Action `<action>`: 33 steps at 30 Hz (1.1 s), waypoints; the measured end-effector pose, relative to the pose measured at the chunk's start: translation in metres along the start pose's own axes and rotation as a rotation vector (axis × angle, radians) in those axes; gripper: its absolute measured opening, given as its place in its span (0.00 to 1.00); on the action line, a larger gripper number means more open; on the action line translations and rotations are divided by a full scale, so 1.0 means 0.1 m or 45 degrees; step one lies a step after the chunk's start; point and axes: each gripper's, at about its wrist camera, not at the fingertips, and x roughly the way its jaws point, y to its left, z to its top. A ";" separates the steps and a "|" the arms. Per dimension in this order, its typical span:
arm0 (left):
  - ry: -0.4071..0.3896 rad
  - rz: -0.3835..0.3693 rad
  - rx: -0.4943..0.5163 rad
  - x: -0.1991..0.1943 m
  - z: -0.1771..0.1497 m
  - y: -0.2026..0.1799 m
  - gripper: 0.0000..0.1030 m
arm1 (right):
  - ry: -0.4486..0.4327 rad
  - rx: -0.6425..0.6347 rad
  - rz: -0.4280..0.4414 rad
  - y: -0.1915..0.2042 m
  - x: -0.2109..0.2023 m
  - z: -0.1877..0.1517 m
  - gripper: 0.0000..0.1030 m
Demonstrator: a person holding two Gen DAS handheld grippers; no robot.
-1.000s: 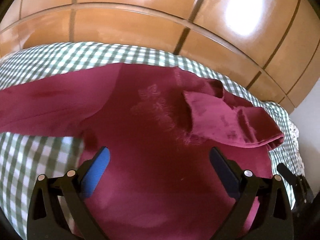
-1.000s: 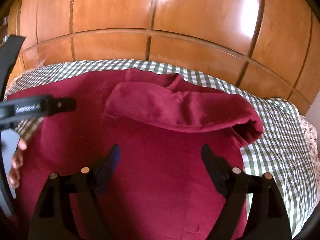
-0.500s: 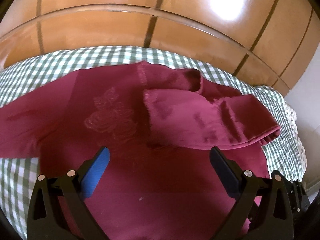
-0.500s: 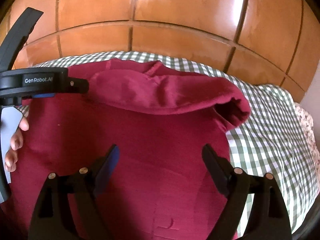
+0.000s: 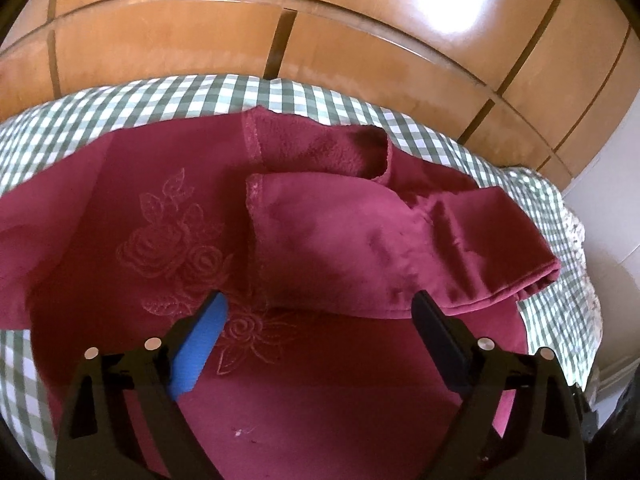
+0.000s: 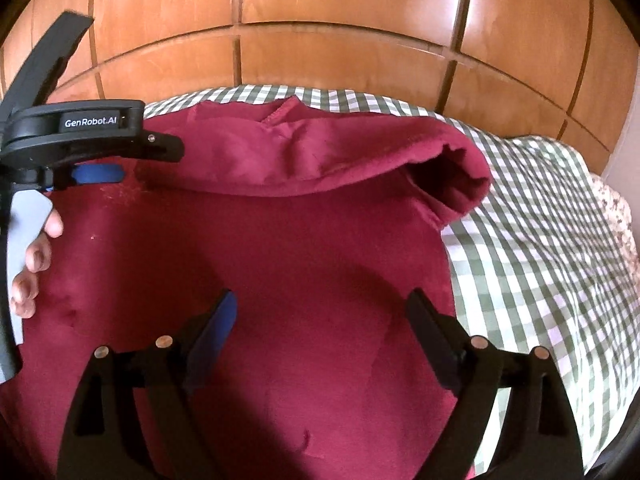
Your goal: Fold small clothes
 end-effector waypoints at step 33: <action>-0.217 0.008 -0.104 -0.83 0.23 0.77 0.02 | -0.151 0.504 0.160 -0.86 -0.49 0.56 0.78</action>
